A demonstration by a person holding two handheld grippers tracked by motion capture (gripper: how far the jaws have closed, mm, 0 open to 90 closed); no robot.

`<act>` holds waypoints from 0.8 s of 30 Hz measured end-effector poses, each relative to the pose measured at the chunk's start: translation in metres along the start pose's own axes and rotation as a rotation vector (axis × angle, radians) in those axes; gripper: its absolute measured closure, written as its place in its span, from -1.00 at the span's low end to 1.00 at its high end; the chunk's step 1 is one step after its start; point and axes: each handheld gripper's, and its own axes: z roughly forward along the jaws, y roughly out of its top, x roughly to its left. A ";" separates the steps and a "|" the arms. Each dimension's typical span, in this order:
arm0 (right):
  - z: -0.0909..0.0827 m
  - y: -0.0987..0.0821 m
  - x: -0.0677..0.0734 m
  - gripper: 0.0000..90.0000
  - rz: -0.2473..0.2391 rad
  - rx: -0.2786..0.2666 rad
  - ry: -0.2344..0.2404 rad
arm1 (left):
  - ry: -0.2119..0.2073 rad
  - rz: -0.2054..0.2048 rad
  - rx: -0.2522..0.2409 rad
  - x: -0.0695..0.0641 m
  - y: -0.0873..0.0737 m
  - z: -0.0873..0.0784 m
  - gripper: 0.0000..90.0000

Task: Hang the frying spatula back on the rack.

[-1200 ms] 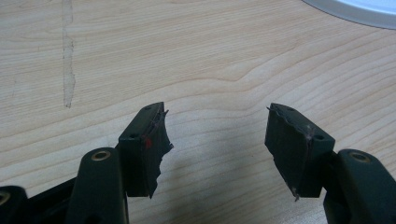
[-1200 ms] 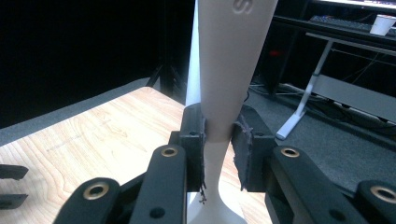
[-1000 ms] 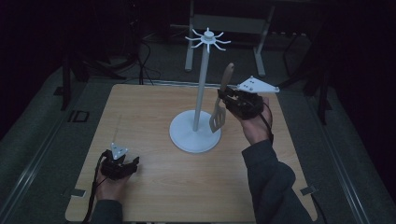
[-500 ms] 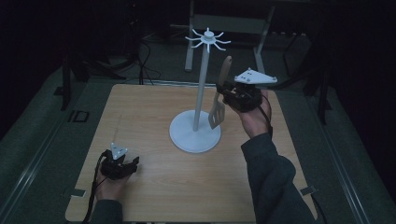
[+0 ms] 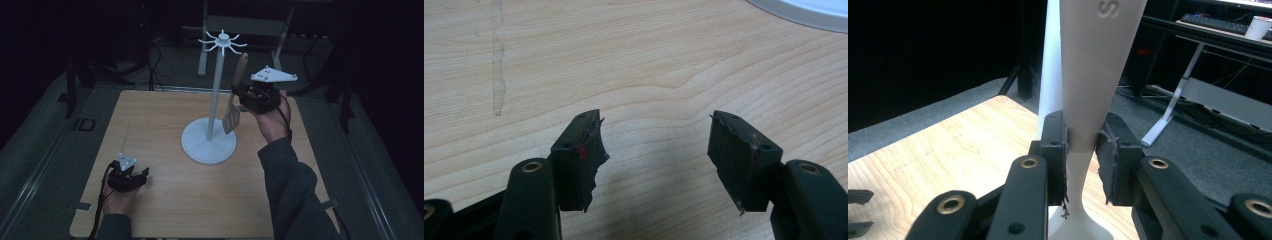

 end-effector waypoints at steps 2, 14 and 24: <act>0.001 0.000 0.000 0.67 -0.001 0.005 0.003 | 0.000 0.000 0.001 0.000 0.000 0.000 -0.14; 0.007 0.004 -0.001 0.67 0.010 0.030 0.015 | -0.001 -0.003 -0.003 0.000 0.000 0.000 -0.14; 0.010 0.005 -0.004 0.67 0.026 0.038 0.025 | -0.003 -0.001 -0.002 0.000 0.000 0.000 -0.14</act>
